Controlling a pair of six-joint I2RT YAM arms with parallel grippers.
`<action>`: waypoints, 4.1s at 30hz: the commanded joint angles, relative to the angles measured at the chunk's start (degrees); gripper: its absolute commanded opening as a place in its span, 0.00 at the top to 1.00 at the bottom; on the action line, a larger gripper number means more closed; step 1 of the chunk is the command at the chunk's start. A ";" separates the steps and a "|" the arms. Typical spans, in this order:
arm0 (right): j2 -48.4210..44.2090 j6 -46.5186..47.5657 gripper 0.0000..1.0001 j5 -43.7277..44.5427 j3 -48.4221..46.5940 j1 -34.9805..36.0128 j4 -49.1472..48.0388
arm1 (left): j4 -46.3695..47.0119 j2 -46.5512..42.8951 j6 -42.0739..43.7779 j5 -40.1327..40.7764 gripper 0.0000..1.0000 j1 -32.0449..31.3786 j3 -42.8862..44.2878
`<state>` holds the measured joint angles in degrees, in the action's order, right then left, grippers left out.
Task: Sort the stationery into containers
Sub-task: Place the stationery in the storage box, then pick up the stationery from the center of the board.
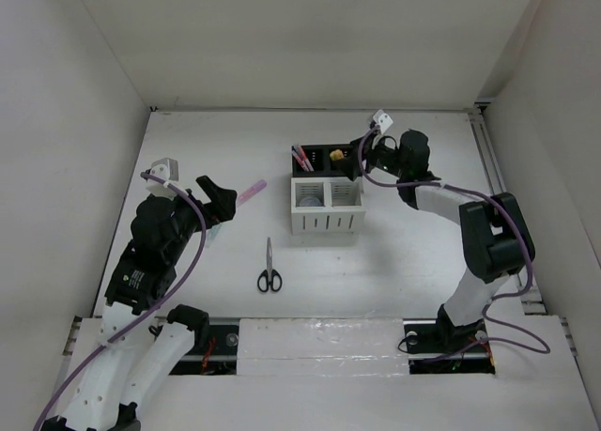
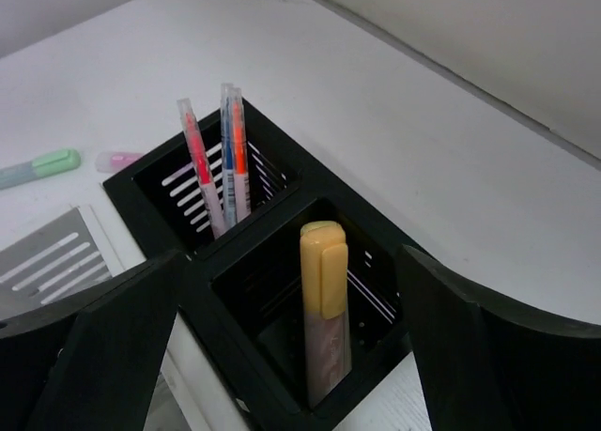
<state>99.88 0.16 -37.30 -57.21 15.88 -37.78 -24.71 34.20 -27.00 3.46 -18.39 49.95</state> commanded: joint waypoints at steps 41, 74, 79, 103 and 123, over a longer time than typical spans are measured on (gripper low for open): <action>-41.25 -1.13 0.00 36.68 -0.27 23.23 36.64 | -6.93 52.81 1.16 4.80 0.09 14.44 7.79; -44.15 -1.04 0.00 27.63 1.84 15.24 36.64 | -10.62 66.35 -1.03 5.50 0.79 12.15 8.93; -44.15 -1.04 0.00 27.63 1.84 15.23 36.64 | -10.62 66.53 -1.03 4.09 1.00 12.15 8.93; -24.84 -25.12 0.00 23.11 -12.99 27.87 21.77 | 7.47 11.52 8.37 -23.83 1.00 8.90 2.34; 1.10 -26.36 0.25 27.89 -38.32 38.61 34.18 | 9.24 5.71 8.37 -28.60 1.00 8.90 0.58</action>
<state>101.27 -25.71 -9.61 -91.55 53.69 -1.98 -18.65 40.64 -19.35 -22.68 -9.26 50.63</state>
